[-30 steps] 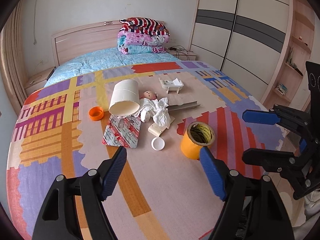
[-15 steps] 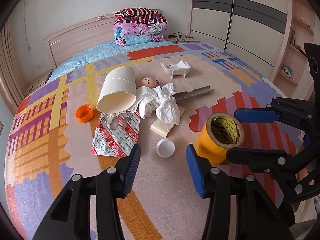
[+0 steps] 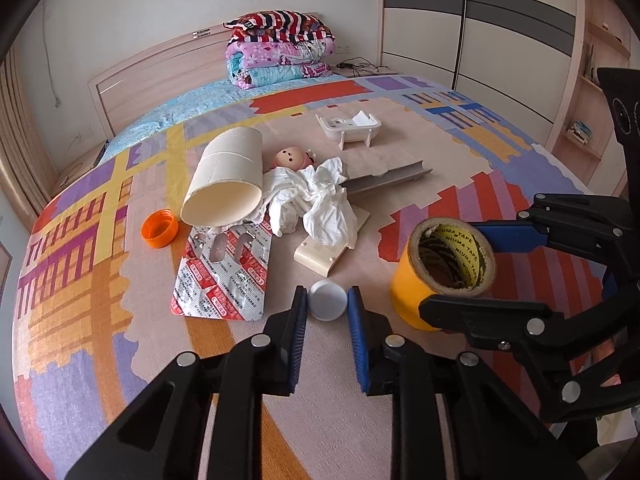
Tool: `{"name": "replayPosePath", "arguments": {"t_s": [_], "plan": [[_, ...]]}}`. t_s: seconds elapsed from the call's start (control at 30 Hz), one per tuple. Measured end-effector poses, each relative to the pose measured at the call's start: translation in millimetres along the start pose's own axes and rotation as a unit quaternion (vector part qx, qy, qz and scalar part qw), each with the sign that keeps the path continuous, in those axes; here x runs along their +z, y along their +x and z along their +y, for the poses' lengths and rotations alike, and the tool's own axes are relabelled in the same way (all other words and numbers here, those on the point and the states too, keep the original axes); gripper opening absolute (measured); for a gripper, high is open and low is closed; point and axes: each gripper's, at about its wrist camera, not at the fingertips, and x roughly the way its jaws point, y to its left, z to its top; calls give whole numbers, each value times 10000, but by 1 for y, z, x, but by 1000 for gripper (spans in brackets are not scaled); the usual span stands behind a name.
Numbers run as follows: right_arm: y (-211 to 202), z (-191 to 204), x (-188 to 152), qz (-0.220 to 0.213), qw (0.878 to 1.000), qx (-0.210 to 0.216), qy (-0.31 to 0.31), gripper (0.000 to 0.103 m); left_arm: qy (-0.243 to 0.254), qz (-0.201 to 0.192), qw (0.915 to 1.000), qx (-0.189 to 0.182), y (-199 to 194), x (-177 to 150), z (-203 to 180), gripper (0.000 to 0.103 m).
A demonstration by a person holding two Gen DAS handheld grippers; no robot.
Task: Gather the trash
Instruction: 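Grasp the small white cap with the left tool, then lower both held items into the black bin and open both tools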
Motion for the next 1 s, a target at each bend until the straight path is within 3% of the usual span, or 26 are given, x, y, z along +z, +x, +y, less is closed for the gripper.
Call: {"name": "replayPosePath", "arguments": {"t_s": [0.23, 0.5, 1.0], "plan": [[-14, -2, -1, -105, 9999, -46, 77, 49, -9, -102, 9999, -15, -15, -4, -1, 20], [-46, 12, -8, -262, 9996, -12, -41, 49, -44, -399, 9992, -45, -60, -13, -11, 20], [-98, 45, -49, -296, 9992, 20, -249, 49, -47, -620, 9978, -224, -123, -58, -47, 20]]}}
